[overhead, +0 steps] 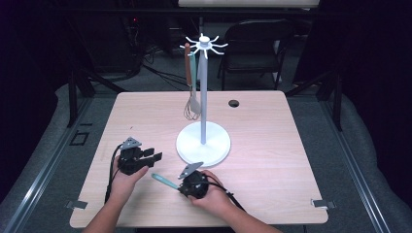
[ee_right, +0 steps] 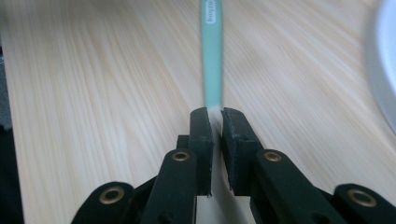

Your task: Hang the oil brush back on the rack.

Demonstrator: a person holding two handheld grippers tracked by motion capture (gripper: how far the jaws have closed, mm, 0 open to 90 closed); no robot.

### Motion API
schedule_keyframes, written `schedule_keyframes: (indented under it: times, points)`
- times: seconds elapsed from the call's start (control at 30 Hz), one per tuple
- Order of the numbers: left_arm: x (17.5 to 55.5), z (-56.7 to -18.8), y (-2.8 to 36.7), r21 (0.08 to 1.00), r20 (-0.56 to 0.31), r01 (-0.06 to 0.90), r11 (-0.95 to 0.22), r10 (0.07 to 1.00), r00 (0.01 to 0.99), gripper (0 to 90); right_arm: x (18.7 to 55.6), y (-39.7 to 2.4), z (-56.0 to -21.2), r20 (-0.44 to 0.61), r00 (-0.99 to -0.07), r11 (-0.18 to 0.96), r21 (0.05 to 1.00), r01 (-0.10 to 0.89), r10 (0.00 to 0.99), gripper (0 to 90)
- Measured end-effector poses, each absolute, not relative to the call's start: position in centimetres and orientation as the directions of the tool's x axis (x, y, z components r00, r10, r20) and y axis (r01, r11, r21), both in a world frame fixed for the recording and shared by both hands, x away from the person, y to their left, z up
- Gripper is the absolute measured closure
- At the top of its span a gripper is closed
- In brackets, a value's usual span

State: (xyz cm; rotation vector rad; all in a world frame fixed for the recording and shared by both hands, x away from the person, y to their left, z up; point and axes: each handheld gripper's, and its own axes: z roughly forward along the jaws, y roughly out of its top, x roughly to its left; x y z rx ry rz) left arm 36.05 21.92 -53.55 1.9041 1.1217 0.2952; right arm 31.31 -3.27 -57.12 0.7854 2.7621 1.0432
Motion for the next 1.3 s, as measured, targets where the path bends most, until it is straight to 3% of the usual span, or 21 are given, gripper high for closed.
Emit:
schedule_keyframes:
  times: [0.27, 0.57, 1.3]
  points:
    - [35.9, -53.8, 21.1, 0.781, -0.201, 0.58, -0.231, 0.787, 0.583, 55.2, 30.4, -10.6, -57.0, 0.087, -0.819, 0.601, 0.636, 0.484, 0.567, 82.5]
    - [35.9, -53.8, 21.0, 0.78, -0.198, 0.579, -0.238, 0.784, 0.588, 55.4, 29.8, -14.7, -56.7, 0.081, -0.788, 0.591, 0.615, 0.522, 0.61, 82.4]
    - [35.8, -53.9, 20.6, 0.771, -0.205, 0.586, -0.248, 0.776, 0.597, 55.8, 30.3, -13.9, -56.4, 0.073, -0.789, 0.597, 0.612, 0.519, 0.611, 79.2]
